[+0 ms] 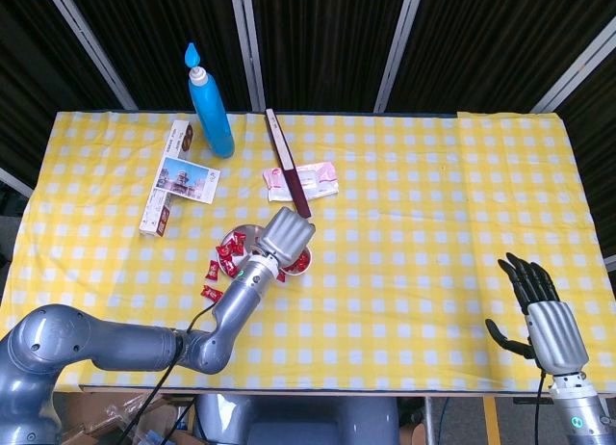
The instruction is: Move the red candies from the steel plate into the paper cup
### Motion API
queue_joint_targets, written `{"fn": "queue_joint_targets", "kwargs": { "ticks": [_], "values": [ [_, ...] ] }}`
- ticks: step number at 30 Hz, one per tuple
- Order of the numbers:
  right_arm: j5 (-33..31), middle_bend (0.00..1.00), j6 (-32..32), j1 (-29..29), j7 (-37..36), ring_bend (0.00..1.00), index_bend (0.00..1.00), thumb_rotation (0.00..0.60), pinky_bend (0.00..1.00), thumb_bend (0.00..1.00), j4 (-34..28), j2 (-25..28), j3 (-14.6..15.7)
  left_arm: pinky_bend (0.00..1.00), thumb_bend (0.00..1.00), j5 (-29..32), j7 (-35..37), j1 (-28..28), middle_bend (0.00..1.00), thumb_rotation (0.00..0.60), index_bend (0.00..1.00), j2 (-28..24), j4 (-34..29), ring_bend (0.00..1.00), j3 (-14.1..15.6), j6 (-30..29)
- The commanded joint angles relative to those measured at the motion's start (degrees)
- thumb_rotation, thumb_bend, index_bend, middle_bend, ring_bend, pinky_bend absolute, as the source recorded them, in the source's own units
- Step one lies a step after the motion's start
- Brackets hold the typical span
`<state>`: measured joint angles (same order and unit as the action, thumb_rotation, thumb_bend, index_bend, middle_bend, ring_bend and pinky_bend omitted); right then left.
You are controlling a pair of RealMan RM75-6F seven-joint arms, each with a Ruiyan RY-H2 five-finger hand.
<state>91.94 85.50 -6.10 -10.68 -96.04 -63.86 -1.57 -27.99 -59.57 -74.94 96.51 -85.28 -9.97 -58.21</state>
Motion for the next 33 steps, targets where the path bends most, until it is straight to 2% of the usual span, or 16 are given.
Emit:
{"fn": "queue_joint_targets", "kwargs": {
  "ticks": [1,12,33],
  "values": [
    [0.02,0.00,-0.01,-0.01,0.00,0.00,0.00,0.600,0.00,0.39,0.00,-0.01,0.00,0.96,0.32,-0.10,0.16,0.04,0.58,0.600,0.46,-0.11,-0.05,0.89,-0.02,-0.10],
    [-0.13,0.00,-0.10,0.00,0.14,0.00,0.00,0.600,0.00,0.39,-0.10,-0.05,0.00,0.96,0.24,-0.67,0.76,0.22,0.60,0.600,0.44,-0.52,-0.29,0.89,-0.19,-0.85],
    [-0.08,0.00,-0.18,-0.02,0.10,0.00,0.00,0.600,0.00,0.39,-0.17,-0.02,0.04,0.96,0.24,-2.89,2.47,0.67,0.54,0.600,0.39,0.07,0.28,0.89,-0.34,-1.12]
  ]
}}
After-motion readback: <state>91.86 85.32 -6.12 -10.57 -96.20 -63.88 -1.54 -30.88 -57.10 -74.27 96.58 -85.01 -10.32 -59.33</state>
